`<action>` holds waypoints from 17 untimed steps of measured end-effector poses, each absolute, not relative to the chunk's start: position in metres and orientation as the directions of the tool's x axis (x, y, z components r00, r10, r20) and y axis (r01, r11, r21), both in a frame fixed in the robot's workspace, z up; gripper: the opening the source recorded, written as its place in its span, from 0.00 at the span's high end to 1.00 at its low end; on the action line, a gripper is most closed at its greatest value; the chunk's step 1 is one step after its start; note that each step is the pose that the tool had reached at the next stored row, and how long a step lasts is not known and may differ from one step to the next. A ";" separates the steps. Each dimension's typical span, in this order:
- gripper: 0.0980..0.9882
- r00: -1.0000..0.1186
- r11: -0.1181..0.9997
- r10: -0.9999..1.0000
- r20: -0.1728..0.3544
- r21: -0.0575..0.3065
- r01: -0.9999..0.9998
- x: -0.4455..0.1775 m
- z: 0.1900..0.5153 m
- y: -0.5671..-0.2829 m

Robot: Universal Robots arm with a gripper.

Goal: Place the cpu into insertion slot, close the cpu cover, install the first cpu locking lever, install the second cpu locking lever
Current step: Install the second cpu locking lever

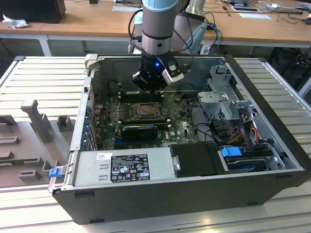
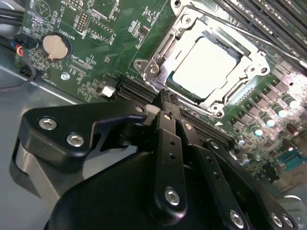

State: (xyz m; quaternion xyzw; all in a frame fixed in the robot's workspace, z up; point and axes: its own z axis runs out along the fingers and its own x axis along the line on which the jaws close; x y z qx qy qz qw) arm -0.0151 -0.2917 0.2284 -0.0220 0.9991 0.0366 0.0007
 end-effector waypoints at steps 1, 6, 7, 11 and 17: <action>0.99 -0.999 0.996 -0.044 -0.003 0.073 -0.044 -0.015 0.230 -0.292; 0.99 -0.999 0.996 -0.044 -0.003 0.073 -0.044 -0.015 0.244 -0.297; 0.99 -0.999 0.996 -0.044 -0.003 0.073 -0.044 -0.015 0.244 -0.299; 0.99 -0.999 0.996 -0.044 -0.003 0.073 -0.044 -0.015 0.244 -0.308; 0.99 -0.999 0.997 -0.044 -0.003 0.070 -0.044 -0.015 0.243 -0.321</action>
